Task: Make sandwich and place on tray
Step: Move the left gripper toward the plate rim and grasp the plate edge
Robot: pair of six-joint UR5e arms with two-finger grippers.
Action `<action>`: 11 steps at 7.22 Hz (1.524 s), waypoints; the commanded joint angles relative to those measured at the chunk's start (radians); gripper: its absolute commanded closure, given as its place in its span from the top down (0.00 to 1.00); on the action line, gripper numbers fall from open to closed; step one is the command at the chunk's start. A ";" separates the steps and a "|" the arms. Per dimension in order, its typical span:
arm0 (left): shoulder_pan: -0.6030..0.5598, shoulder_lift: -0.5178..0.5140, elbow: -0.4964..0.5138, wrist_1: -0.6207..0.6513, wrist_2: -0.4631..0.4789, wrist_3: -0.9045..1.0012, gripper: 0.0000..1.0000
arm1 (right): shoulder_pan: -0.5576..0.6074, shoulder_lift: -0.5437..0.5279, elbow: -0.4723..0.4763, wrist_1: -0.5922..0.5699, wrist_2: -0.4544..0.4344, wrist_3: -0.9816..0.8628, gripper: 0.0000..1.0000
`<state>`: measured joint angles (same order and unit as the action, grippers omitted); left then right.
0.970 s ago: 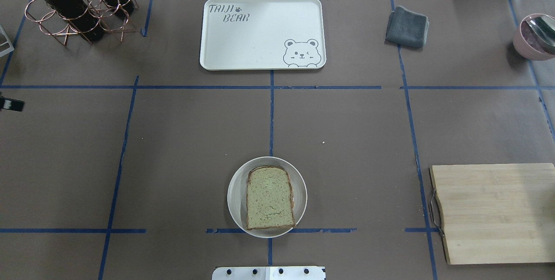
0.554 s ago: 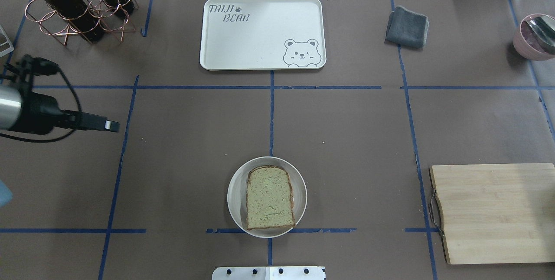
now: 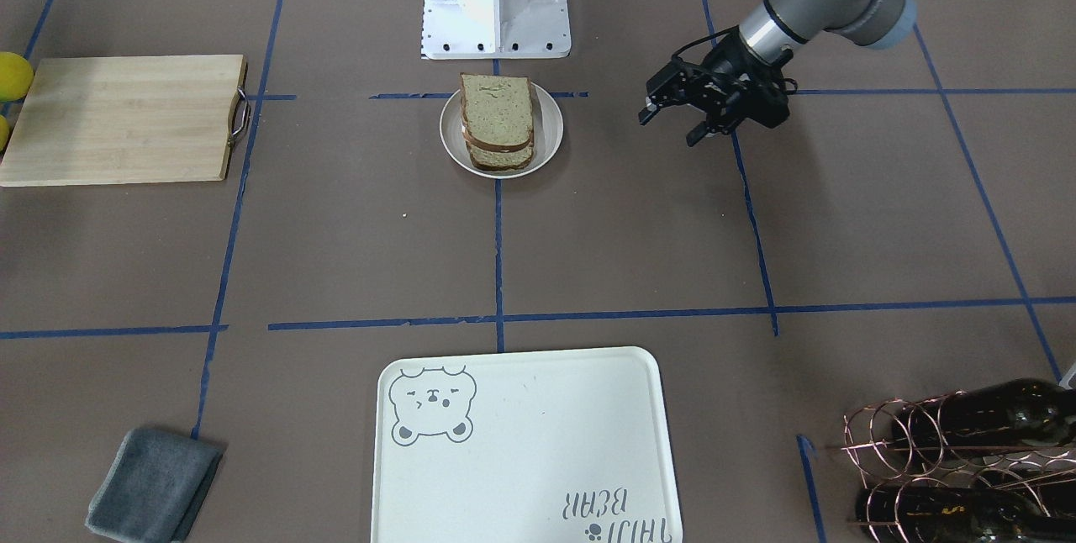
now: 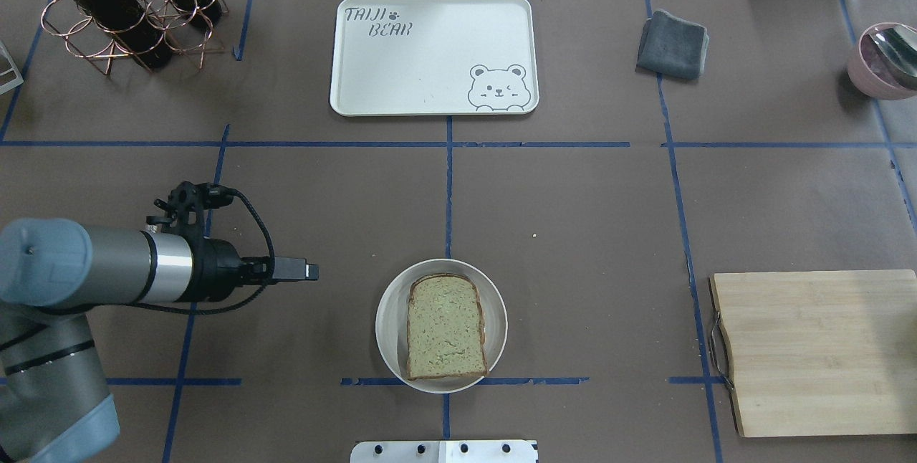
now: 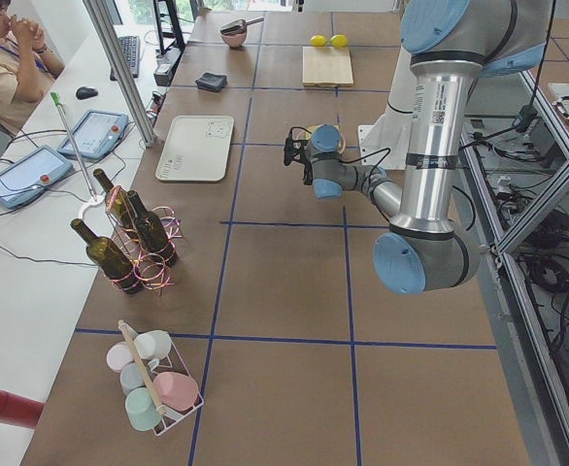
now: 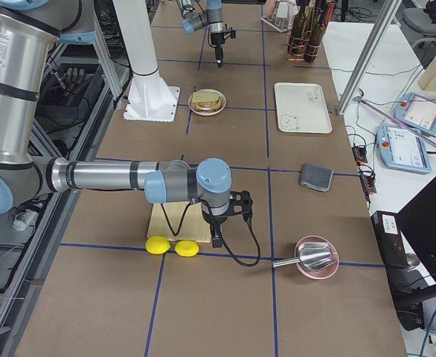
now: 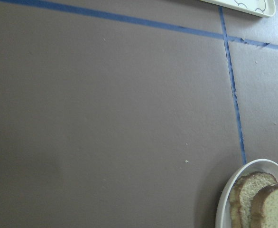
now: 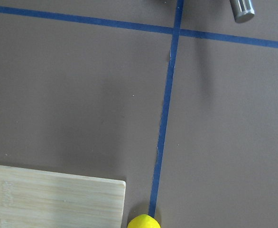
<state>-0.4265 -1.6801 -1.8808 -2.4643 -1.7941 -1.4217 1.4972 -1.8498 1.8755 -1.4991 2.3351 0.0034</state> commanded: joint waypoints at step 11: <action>0.143 -0.191 0.130 0.062 0.093 -0.097 0.45 | 0.000 0.000 -0.004 0.000 -0.005 0.001 1.00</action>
<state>-0.2864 -1.8691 -1.7554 -2.4022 -1.7017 -1.5197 1.4971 -1.8500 1.8726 -1.4995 2.3301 0.0040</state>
